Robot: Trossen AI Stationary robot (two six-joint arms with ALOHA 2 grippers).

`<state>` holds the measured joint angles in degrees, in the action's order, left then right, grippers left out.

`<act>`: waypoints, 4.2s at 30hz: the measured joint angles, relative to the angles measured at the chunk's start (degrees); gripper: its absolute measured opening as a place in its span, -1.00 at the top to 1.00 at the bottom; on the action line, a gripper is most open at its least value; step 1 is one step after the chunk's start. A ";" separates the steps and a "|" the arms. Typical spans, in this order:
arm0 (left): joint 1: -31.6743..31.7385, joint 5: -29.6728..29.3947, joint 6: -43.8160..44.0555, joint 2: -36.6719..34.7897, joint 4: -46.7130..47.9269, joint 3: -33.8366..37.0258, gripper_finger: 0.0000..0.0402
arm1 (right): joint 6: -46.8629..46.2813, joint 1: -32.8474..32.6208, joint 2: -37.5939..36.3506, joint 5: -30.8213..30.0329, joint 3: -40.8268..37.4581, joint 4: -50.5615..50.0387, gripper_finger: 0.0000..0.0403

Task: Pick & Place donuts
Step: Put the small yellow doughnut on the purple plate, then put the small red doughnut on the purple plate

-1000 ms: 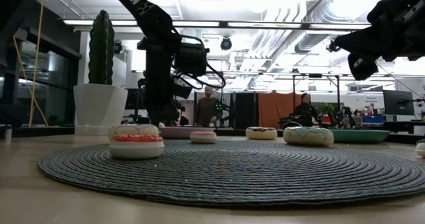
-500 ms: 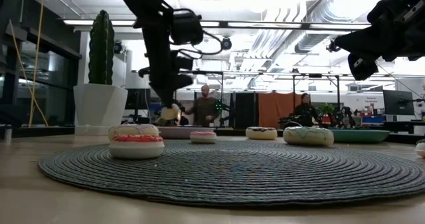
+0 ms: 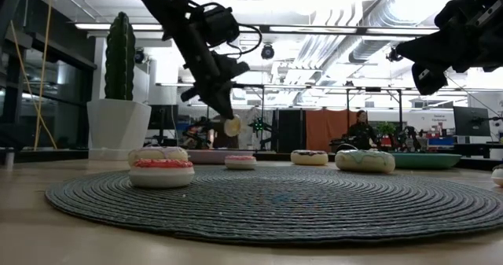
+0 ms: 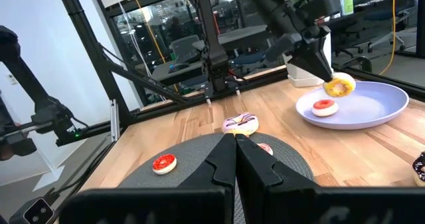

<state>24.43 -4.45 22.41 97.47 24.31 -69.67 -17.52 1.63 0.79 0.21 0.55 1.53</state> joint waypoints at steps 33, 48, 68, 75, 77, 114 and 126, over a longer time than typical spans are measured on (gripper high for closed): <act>14.76 31.67 18.55 0.09 -28.84 17.42 1.00 | -0.02 0.01 0.01 0.00 0.01 0.00 1.00; 15.73 29.34 27.51 0.10 -27.24 20.91 1.00 | -0.02 0.00 0.01 0.00 0.01 -0.01 1.00; 15.71 28.24 28.44 0.11 -29.00 22.64 0.15 | -0.02 0.00 0.01 0.00 -0.01 -0.01 1.00; 16.18 28.12 28.44 0.11 -29.14 22.64 -0.14 | -0.02 0.01 0.01 0.00 0.01 0.01 1.00; 16.24 28.20 28.44 0.11 -29.33 22.64 -0.17 | -0.01 0.00 0.00 0.00 0.01 -0.01 1.00; 11.39 22.58 4.96 -14.23 -20.21 22.64 -0.18 | -0.01 0.00 0.00 0.00 -0.01 0.01 1.00; -6.00 28.14 -22.81 -18.32 -13.22 22.62 -0.18 | -0.01 0.02 0.00 0.00 -0.01 -0.01 1.00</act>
<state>18.43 23.69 -0.40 79.15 11.08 -47.05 -17.53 1.65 0.79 0.21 0.54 1.52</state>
